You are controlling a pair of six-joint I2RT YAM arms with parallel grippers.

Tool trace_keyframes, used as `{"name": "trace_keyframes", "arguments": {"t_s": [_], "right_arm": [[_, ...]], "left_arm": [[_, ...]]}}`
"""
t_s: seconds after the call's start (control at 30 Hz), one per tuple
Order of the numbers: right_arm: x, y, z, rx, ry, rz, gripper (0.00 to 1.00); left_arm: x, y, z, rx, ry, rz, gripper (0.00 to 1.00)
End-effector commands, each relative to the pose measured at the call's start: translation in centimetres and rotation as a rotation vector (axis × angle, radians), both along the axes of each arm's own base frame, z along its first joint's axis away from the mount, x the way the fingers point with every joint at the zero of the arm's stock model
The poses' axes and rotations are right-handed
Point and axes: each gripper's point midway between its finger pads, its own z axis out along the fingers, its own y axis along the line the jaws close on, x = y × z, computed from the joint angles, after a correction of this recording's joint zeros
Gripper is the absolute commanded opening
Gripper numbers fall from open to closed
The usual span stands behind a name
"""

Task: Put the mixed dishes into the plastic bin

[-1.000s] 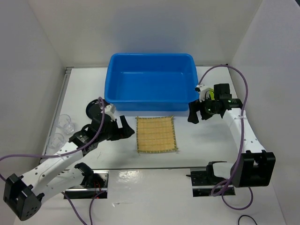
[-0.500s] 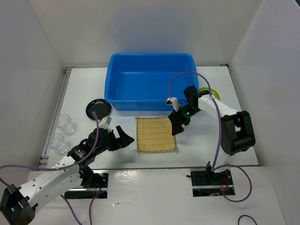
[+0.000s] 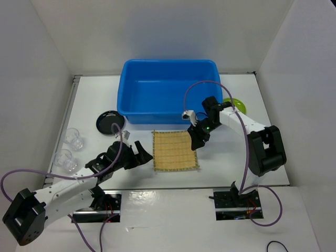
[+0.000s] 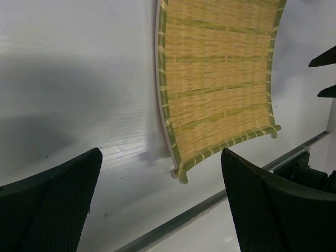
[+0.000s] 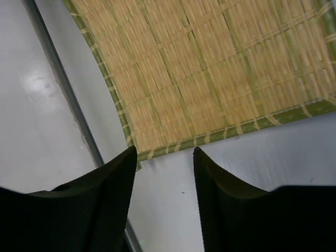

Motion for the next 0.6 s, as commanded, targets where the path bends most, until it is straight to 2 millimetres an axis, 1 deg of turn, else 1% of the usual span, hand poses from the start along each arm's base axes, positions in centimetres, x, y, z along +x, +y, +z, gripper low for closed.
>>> {"name": "trace_keyframes", "arguments": {"t_s": [0.0, 0.03, 0.07, 0.1, 0.13, 0.17, 0.2, 0.23, 0.27, 0.3, 0.37, 0.4, 0.43, 0.47, 0.5, 0.53, 0.57], "right_arm": [[0.0, 1.0, 1.8, 0.040, -0.062, 0.042, 0.50], [-0.4, 1.6, 1.6, 0.012, -0.070, 0.063, 0.36], [-1.0, 1.8, 1.2, -0.020, -0.077, 0.076, 0.29], [-1.1, 2.3, 0.4, -0.055, -0.081, 0.076, 0.22], [-0.9, 1.9, -0.9, -0.140, -0.099, 0.070, 0.06], [-1.8, 2.6, -1.7, -0.183, -0.095, 0.110, 0.00], [-1.5, 2.9, -2.6, -0.211, -0.097, 0.108, 0.00], [-1.1, 2.7, -3.2, -0.257, -0.119, 0.100, 0.00], [-1.2, 3.1, -3.7, -0.282, -0.132, 0.115, 0.00], [-1.3, 3.0, -4.9, -0.317, -0.117, 0.106, 0.00], [-0.7, 2.2, -6.2, -0.389, -0.138, 0.078, 0.00], [-0.6, 2.0, -6.9, -0.402, -0.139, 0.059, 0.00], [-0.2, 1.6, -7.2, -0.429, -0.159, 0.040, 0.00], [-0.1, 1.4, -7.5, -0.438, -0.169, 0.035, 0.00], [0.1, 1.3, -7.2, -0.438, -0.184, 0.017, 0.00], [0.7, 1.1, -6.9, -0.449, -0.212, -0.012, 0.00], [1.0, 1.0, -6.7, -0.456, -0.227, -0.018, 0.00]], "left_arm": [[0.2, -1.1, 0.2, -0.057, -0.031, -0.020, 1.00], [0.4, -1.3, 0.6, -0.075, -0.039, -0.014, 1.00], [0.3, -1.2, 0.0, -0.068, -0.030, -0.014, 1.00], [0.4, -1.3, -0.2, -0.067, -0.029, -0.014, 1.00], [0.5, -1.4, -0.2, -0.069, -0.031, -0.014, 1.00], [0.7, -1.6, 0.0, -0.076, -0.041, -0.014, 1.00], [0.7, -1.6, -0.7, -0.063, -0.024, -0.013, 1.00], [1.2, -1.9, -0.2, -0.064, -0.037, -0.019, 1.00], [1.6, -2.0, -0.3, -0.051, -0.044, -0.017, 1.00], [1.7, -2.1, -0.9, -0.035, -0.023, -0.017, 1.00], [2.5, -2.7, -0.8, -0.045, -0.035, -0.017, 1.00], [2.7, -2.9, -1.5, -0.030, -0.016, -0.017, 1.00], [3.0, -3.1, -1.7, -0.033, -0.021, -0.017, 1.00], [3.1, -3.5, -2.4, -0.023, 0.001, -0.024, 1.00], [3.5, -3.8, -2.4, -0.037, -0.003, -0.018, 1.00], [3.7, -4.0, -2.6, -0.041, -0.008, -0.018, 1.00], [3.7, -4.2, -3.3, -0.045, 0.013, -0.022, 1.00]]}}
